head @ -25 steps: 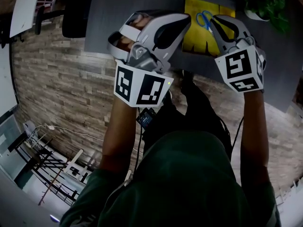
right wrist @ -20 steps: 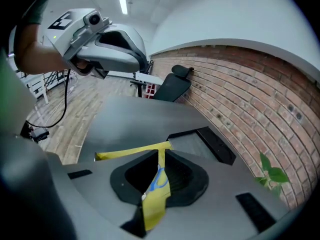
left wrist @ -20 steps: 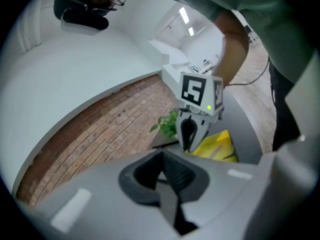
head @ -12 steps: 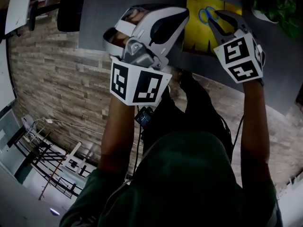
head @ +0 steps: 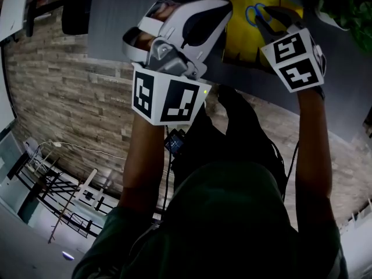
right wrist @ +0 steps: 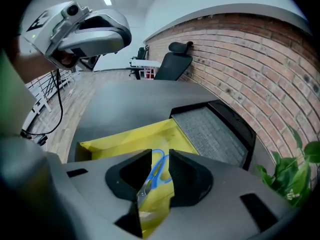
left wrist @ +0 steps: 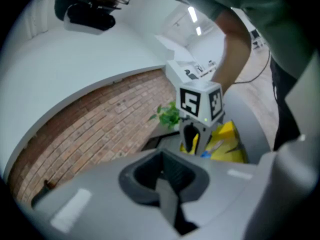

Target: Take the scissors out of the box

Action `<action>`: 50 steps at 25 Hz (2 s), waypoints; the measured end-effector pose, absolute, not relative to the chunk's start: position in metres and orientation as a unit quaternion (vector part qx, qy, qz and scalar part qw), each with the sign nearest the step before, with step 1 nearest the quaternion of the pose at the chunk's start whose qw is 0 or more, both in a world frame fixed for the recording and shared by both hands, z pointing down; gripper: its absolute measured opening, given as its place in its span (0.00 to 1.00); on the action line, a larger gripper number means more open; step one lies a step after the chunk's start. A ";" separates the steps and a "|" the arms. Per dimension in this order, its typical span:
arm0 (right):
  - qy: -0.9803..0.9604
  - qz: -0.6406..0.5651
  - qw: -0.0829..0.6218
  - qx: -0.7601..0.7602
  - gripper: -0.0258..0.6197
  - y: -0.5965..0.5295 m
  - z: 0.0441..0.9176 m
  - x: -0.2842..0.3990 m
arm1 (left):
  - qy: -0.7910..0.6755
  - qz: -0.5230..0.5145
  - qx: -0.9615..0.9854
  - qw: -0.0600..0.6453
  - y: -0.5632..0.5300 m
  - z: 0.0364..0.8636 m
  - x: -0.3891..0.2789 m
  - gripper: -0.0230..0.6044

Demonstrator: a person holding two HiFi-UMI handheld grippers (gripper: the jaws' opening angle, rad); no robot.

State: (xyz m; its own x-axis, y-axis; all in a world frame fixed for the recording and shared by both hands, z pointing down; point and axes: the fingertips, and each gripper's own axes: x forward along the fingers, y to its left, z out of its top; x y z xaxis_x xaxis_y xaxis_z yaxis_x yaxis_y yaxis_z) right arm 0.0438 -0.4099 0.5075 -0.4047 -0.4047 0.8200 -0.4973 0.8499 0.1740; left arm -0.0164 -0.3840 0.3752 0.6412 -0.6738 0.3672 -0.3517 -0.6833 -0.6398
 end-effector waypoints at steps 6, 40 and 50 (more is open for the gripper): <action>-0.828 0.073 0.490 0.262 0.20 -0.410 0.526 0.047 | 0.298 -0.303 -0.868 0.258 -0.389 0.386 -0.015 0.04; -0.803 0.254 0.466 0.270 0.18 -0.419 0.561 0.043 | 0.303 -0.299 -0.874 0.234 -0.400 0.408 -0.004 0.04; -0.813 0.198 0.458 0.298 0.17 -0.423 0.551 0.044 | 0.299 -0.296 -0.876 0.237 -0.398 0.404 -0.002 0.04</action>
State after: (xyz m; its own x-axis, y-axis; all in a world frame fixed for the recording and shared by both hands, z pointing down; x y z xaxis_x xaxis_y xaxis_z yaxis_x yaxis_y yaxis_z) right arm 0.0435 -0.4231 0.5514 -0.4022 -0.3038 0.8637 -0.6674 0.7431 -0.0494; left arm -0.0025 -0.3984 0.4035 0.6458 -0.6644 0.3763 -0.3839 -0.7085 -0.5921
